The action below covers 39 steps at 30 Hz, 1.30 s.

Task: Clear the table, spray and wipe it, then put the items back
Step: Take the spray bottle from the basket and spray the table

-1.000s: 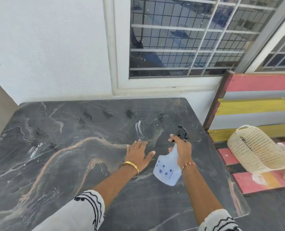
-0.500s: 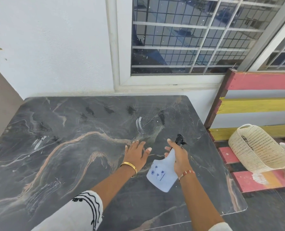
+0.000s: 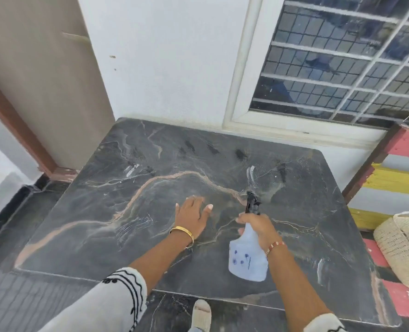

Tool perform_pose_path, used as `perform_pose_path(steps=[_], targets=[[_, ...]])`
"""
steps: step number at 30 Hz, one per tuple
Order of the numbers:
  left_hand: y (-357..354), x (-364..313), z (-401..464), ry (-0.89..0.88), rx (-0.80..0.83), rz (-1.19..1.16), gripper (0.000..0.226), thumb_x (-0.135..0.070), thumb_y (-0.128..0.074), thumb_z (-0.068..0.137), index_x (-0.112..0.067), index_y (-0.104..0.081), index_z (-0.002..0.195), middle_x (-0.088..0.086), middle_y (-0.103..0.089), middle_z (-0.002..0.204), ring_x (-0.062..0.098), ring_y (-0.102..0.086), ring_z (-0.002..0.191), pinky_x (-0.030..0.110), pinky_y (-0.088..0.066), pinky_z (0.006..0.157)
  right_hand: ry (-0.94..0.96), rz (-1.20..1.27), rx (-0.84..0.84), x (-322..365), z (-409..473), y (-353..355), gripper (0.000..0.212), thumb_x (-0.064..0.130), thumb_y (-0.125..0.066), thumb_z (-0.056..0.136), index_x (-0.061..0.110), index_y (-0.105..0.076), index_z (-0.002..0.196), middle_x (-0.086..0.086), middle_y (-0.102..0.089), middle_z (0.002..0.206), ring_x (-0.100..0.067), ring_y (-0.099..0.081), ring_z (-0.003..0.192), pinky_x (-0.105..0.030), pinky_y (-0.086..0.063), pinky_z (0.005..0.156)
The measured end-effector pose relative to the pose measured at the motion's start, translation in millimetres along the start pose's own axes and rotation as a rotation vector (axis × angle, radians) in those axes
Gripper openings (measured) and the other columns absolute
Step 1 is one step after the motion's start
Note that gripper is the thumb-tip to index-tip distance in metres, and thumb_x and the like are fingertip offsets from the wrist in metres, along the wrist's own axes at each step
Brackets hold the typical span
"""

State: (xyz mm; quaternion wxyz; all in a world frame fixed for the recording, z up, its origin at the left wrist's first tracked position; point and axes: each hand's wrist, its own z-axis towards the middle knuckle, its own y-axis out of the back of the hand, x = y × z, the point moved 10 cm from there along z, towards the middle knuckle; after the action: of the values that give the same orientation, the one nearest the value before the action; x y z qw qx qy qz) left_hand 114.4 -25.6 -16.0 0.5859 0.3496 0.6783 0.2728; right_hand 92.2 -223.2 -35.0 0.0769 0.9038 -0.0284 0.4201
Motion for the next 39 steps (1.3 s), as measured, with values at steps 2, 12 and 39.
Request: perform_pose_path(steps=[2,12,39], targets=[[20,30,-12,0.062,-0.022,0.026,0.051,-0.044,-0.027,0.097,-0.017,-0.034,0.139,0.009,-0.029,0.152,0.026,-0.019,0.143,0.049,-0.003,0.117,0.051,-0.124,0.052,7,-9,-33,0.012,-0.01,-0.061,0.078,0.002,-0.061,0.078,-0.007,-0.058,0.07,-0.015,-0.056,0.05,-0.02,-0.047,0.042],[92,150,-92,0.275,-0.203,0.025,0.052,-0.046,-0.027,0.096,-0.018,-0.034,0.14,0.007,-0.033,0.149,0.026,-0.023,0.141,0.049,-0.007,0.116,0.284,-0.476,0.247,-10,-64,-176,0.021,0.001,-0.075,0.071,0.01,-0.056,0.07,-0.006,-0.056,0.064,-0.012,-0.051,0.037,-0.03,-0.046,0.055],[96,194,-137,0.328,-0.209,0.037,0.058,-0.053,-0.023,0.093,-0.019,-0.033,0.14,0.007,-0.029,0.152,0.025,-0.016,0.144,0.05,-0.002,0.117,0.271,-0.598,0.197,-52,-103,-205,0.023,0.015,-0.072,0.076,0.006,-0.054,0.065,-0.007,-0.058,0.057,-0.012,-0.045,0.023,-0.018,-0.04,0.034]])
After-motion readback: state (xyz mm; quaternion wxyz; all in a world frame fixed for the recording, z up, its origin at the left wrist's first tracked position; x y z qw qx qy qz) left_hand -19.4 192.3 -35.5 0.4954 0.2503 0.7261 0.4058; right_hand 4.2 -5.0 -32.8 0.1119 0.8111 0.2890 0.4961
